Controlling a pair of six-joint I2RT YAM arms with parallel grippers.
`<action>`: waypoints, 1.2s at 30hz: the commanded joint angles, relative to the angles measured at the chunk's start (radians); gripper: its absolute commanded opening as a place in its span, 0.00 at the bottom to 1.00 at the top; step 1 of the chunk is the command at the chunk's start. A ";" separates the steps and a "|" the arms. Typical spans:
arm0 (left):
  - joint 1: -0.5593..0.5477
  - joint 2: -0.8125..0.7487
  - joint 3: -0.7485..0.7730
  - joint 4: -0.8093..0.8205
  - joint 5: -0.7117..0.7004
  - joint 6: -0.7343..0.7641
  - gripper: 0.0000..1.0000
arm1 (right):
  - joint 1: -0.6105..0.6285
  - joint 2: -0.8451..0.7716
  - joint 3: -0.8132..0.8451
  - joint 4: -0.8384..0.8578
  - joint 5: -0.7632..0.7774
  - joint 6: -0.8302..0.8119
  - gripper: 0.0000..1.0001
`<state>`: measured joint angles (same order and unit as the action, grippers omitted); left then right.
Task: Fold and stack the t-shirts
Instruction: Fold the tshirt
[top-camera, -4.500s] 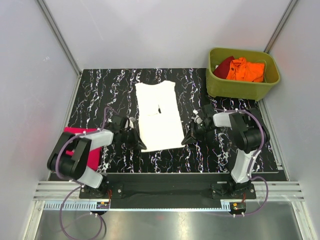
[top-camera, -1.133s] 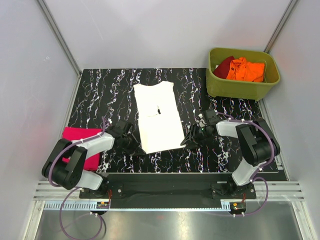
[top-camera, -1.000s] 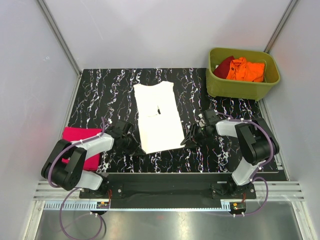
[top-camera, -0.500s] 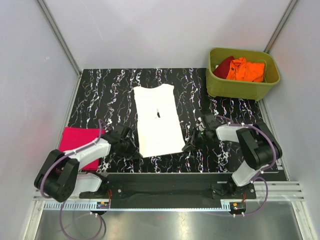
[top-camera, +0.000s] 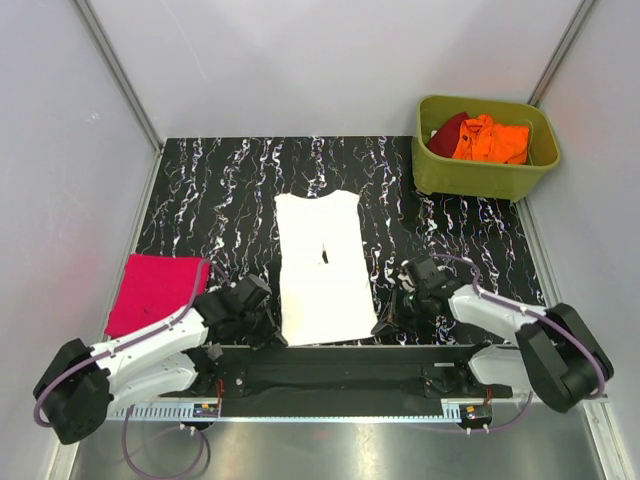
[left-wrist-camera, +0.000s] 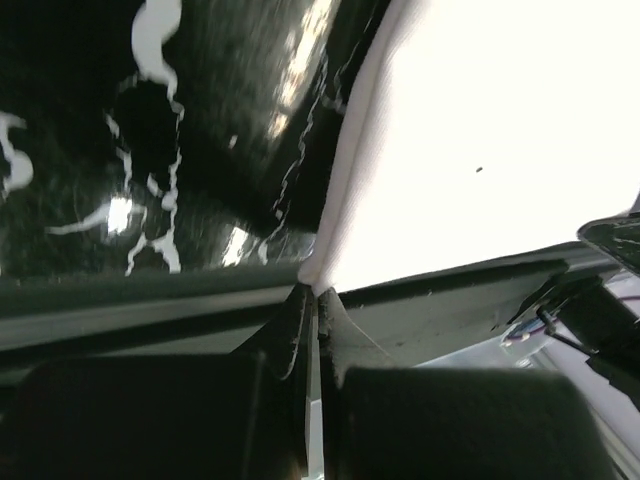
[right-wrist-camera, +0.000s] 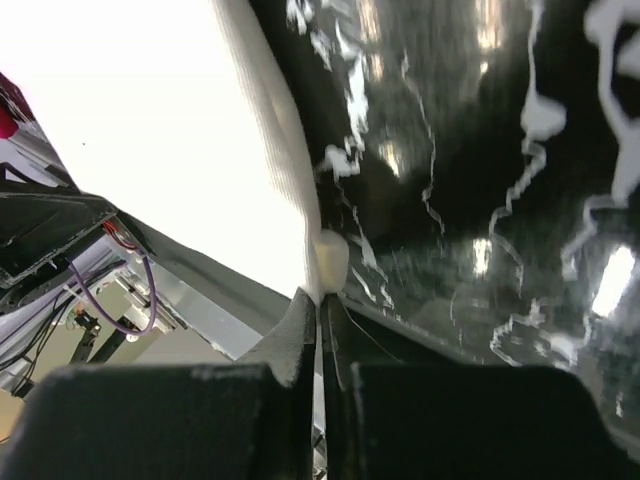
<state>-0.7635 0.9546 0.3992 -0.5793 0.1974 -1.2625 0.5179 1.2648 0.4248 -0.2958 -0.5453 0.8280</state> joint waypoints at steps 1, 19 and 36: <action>-0.036 -0.036 -0.008 -0.092 -0.033 -0.060 0.00 | 0.013 -0.085 -0.009 -0.126 0.064 0.031 0.00; 0.265 0.226 0.452 -0.211 -0.055 0.308 0.00 | -0.058 0.235 0.580 -0.339 0.130 -0.191 0.00; 0.515 0.659 1.019 -0.146 0.016 0.518 0.00 | -0.173 0.659 1.209 -0.414 0.050 -0.282 0.00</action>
<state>-0.2771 1.5780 1.3266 -0.7666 0.1711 -0.7895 0.3656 1.8908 1.5455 -0.6857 -0.4652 0.5755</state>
